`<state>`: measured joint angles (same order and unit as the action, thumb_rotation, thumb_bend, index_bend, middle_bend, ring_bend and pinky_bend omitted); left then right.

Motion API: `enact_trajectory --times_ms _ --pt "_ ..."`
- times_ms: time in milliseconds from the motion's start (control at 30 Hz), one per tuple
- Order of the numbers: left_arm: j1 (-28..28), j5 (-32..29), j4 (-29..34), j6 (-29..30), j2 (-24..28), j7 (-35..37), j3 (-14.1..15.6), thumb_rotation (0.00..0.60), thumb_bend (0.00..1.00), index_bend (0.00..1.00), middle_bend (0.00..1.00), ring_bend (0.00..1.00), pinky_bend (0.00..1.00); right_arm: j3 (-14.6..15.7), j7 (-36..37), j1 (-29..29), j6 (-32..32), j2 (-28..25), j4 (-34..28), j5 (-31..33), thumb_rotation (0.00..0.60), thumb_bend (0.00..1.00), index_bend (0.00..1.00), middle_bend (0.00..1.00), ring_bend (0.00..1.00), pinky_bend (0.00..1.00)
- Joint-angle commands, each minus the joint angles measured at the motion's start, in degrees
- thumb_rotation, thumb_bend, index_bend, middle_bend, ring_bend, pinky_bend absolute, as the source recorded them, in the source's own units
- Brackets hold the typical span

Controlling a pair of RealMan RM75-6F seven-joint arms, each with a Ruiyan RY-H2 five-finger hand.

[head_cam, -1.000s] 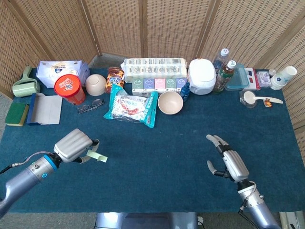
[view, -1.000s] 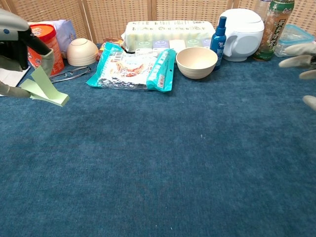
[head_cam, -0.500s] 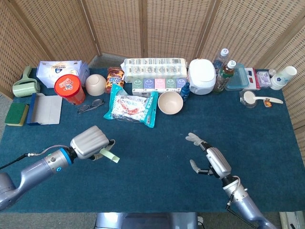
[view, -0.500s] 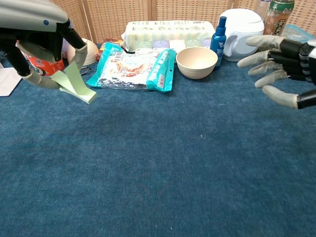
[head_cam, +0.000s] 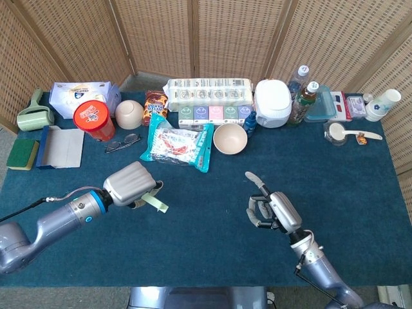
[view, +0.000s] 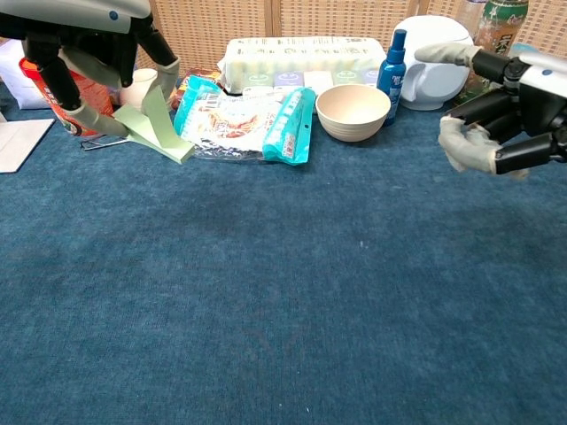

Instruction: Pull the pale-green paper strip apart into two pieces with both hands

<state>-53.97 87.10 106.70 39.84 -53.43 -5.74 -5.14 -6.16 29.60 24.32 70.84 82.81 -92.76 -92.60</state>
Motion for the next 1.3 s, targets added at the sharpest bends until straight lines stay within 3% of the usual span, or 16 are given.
enact_trajectory --times_ms 33,467,1300 --pt "-0.7 -0.9 -0.4 -0.8 -0.4 -0.3 -0.6 0.6 0.35 0.74 1.0 1.0 1.0 0.0 -0.5 0.5 -0.1 0.4 0.2 0.0 0.6 0.47 0.12 0.82 0.95 0.95" --pt "-3.7 -4.7 -1.2 -4.1 -2.3 -2.7 -2.3 0.6 0.35 0.74 1.0 1.0 1.0 -0.2 -5.3 2.7 -1.3 2.6 0.1 1.0 0.6 0.46 0.31 0.9 1.0 0.99" --pt "-7.7 -12.2 -1.9 -6.7 -6.0 -8.3 -3.0 0.6 0.35 0.74 1.0 1.0 1.0 -2.7 -13.1 6.6 -2.9 5.2 -4.2 3.6 0.6 0.44 0.42 0.94 1.0 1.0"
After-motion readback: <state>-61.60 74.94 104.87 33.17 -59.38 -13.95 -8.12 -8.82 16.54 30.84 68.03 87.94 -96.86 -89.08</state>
